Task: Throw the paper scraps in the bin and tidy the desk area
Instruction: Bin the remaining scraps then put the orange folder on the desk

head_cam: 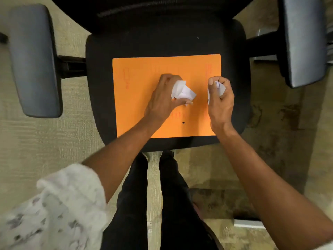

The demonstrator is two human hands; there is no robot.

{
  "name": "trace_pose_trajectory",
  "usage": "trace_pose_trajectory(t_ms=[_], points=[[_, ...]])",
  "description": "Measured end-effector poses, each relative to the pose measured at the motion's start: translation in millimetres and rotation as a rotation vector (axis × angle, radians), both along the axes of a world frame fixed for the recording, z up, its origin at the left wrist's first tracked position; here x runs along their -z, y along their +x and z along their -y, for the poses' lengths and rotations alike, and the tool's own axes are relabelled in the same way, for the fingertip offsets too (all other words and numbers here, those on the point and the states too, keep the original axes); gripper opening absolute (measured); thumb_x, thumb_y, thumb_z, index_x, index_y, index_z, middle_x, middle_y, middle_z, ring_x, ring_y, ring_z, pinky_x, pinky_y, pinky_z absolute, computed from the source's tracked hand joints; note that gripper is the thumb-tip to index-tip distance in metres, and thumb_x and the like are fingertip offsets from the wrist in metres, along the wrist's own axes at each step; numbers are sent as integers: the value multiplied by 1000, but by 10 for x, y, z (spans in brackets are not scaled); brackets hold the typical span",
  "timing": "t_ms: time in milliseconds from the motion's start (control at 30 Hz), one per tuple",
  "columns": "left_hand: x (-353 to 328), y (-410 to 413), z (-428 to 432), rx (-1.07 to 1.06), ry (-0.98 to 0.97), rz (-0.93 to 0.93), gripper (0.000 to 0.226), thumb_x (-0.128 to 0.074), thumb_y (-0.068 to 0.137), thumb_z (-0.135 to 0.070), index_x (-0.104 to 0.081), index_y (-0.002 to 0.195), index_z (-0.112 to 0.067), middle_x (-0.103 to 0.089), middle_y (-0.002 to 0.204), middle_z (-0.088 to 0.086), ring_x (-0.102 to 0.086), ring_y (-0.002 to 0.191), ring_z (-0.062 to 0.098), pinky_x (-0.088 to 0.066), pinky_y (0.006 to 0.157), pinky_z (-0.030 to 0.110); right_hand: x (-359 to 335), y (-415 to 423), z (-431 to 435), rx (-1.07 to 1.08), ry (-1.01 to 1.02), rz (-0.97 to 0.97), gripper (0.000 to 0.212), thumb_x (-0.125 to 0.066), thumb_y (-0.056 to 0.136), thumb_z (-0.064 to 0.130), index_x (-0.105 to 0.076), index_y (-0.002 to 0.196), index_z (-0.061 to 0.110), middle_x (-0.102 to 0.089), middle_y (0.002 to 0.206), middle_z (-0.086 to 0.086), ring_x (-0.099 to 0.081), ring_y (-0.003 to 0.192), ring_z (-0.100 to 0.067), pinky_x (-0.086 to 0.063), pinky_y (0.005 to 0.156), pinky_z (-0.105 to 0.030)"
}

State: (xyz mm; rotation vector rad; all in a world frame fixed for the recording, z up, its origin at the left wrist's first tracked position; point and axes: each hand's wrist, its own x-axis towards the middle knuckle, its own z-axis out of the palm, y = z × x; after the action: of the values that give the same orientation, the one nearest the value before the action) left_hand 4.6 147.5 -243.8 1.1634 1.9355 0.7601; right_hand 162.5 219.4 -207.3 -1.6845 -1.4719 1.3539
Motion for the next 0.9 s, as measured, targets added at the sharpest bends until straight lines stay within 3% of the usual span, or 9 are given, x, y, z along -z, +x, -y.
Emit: trace_pose_trajectory(t_ms=[67,167,267,433,500,667,733,833,900], points=[[96,59,-104,158,-46,-197,89,-83,71,-55,-45,147,-29,-43,141,1,-51,119,18,-52,90,32,36,139,66,1,-11,26,19,-59,102,38,-62,104,20,-61,92,8,-56,81,-5,-52,72,-28],[200,89,-63,270,-20,-433,76,-81,81,-38,-46,148,-31,-45,142,5,-55,112,29,-56,84,44,66,278,177,-8,-17,42,21,-59,101,43,-63,103,22,-63,92,6,-58,83,-11,-54,73,-38],[175,32,-22,250,4,-368,57,-63,91,-4,-54,140,-31,-50,138,7,-54,116,32,-53,90,44,62,361,285,-9,-32,34,16,-58,101,42,-62,100,26,-64,94,2,-60,85,-20,-55,75,-40],[148,-214,57,328,20,-384,52,-66,86,3,-60,132,-21,-58,120,10,-59,103,32,-56,73,46,-5,416,344,34,-45,-19,19,-59,101,40,-63,101,21,-63,90,1,-57,80,-15,-52,70,-35],[103,-259,234,399,-36,-403,54,-68,83,5,-61,132,-17,-58,120,15,-58,105,35,-56,76,46,-31,443,360,47,-44,-30,19,-60,102,39,-63,102,19,-63,91,-2,-57,81,-14,-52,70,-36],[-115,-144,877,954,-108,-319,66,-65,77,9,-54,134,-24,-57,125,11,-55,116,33,-57,80,44,-144,536,451,105,-49,-57,20,-60,101,39,-63,102,20,-65,98,-6,-58,87,-15,-52,78,-40],[-147,-54,1074,852,-185,-277,75,-65,75,11,-50,139,-24,-56,130,6,-54,118,30,-53,85,43,-232,576,528,138,-59,-79,21,-60,101,37,-63,104,17,-63,94,-1,-57,85,-13,-51,77,-35],[-271,113,1244,425,-146,1,71,-51,75,17,-54,137,-18,-58,132,6,-56,120,28,-50,94,48,-356,709,727,213,-81,-121,22,-60,103,32,-63,107,11,-62,92,5,-57,82,-8,-49,75,-28],[-393,252,1304,275,-143,143,64,-44,86,19,-53,140,-15,-57,139,8,-54,126,20,-47,104,35,-444,834,931,267,-89,-122,21,-60,102,32,-63,107,12,-61,90,7,-56,79,-5,-48,73,-26]])
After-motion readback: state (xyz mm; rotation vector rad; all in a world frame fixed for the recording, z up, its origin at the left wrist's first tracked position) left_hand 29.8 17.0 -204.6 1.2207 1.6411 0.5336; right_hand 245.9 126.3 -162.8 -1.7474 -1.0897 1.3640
